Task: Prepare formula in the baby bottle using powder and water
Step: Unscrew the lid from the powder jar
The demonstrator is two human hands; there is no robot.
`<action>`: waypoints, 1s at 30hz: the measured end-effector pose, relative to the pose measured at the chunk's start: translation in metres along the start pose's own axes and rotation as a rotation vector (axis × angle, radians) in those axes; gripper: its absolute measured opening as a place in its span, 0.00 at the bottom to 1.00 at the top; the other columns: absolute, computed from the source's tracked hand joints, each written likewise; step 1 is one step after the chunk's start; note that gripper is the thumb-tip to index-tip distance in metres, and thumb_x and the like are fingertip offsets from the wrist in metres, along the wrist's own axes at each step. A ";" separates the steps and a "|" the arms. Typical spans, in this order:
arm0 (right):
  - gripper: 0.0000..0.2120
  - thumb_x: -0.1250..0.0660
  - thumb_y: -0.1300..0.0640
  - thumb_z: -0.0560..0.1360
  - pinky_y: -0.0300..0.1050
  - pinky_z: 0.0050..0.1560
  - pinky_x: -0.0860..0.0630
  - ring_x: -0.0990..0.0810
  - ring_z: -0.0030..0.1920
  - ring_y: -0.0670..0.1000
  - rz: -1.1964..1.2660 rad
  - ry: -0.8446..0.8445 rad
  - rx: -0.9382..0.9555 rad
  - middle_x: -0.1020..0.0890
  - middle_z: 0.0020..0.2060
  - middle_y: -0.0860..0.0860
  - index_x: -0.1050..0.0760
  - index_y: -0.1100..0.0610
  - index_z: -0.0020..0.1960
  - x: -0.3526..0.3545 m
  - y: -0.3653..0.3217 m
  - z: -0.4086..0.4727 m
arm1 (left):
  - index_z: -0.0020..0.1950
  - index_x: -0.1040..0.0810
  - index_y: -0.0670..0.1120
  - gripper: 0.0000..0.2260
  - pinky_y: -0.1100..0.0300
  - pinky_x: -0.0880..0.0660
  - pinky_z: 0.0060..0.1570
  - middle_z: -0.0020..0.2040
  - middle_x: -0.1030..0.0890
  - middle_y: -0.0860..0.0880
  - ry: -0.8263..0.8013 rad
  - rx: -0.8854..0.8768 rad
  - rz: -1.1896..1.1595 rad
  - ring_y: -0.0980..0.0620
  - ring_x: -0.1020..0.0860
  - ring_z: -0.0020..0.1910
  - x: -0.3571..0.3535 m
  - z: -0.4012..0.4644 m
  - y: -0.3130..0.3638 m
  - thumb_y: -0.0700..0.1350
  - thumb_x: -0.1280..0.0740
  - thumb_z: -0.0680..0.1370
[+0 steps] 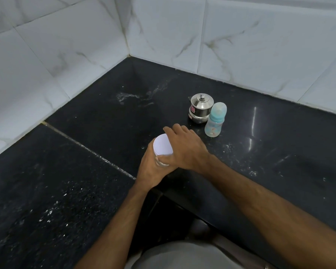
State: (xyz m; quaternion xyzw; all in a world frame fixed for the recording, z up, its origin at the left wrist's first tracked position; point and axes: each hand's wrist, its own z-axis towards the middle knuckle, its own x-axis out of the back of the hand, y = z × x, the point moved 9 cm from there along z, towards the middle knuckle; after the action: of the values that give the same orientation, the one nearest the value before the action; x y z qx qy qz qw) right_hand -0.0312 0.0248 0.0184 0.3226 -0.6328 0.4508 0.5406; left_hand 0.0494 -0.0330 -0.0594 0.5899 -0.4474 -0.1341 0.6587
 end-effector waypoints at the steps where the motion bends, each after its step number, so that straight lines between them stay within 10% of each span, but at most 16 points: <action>1: 0.39 0.34 0.33 0.70 0.49 0.61 0.30 0.29 0.62 0.53 -0.020 -0.007 0.006 0.29 0.65 0.53 0.38 0.55 0.73 -0.001 0.000 0.002 | 0.69 0.38 0.60 0.43 0.74 0.31 0.48 0.61 0.28 0.63 -0.008 0.007 0.007 0.70 0.29 0.56 0.000 0.001 -0.001 0.52 0.18 0.61; 10: 0.35 0.34 0.32 0.70 0.44 0.50 0.28 0.29 0.49 0.48 -0.081 -0.113 0.183 0.29 0.56 0.52 0.30 0.58 0.64 -0.005 -0.003 0.018 | 0.73 0.37 0.53 0.46 0.48 0.27 0.64 0.66 0.26 0.54 -0.041 0.030 0.101 0.54 0.27 0.65 0.001 0.005 -0.002 0.57 0.19 0.59; 19: 0.40 0.27 0.43 0.69 0.45 0.61 0.28 0.33 0.63 0.49 -0.001 -0.295 0.338 0.34 0.65 0.47 0.42 0.45 0.75 -0.005 -0.003 0.017 | 0.75 0.41 0.49 0.47 0.55 0.37 0.72 0.71 0.32 0.51 -0.158 0.092 0.139 0.51 0.33 0.71 -0.003 0.007 -0.003 0.48 0.18 0.63; 25: 0.44 0.36 0.29 0.69 0.47 0.60 0.29 0.29 0.64 0.52 -0.097 -0.143 0.163 0.32 0.68 0.50 0.45 0.47 0.77 0.005 0.007 0.014 | 0.75 0.41 0.51 0.45 0.61 0.35 0.67 0.66 0.30 0.57 -0.151 0.077 0.111 0.59 0.33 0.65 -0.002 0.005 0.001 0.48 0.19 0.65; 30: 0.38 0.31 0.43 0.72 0.49 0.63 0.30 0.32 0.67 0.52 0.040 -0.180 0.213 0.32 0.70 0.49 0.44 0.48 0.76 -0.001 -0.004 0.005 | 0.74 0.38 0.49 0.41 0.63 0.34 0.63 0.63 0.28 0.55 -0.154 0.056 0.152 0.53 0.30 0.67 -0.005 0.007 0.001 0.44 0.20 0.66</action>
State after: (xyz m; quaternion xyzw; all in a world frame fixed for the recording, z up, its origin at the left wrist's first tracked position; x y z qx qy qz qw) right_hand -0.0296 0.0185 0.0186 0.4044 -0.6337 0.4953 0.4354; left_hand 0.0414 -0.0339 -0.0617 0.5605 -0.5437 -0.1163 0.6138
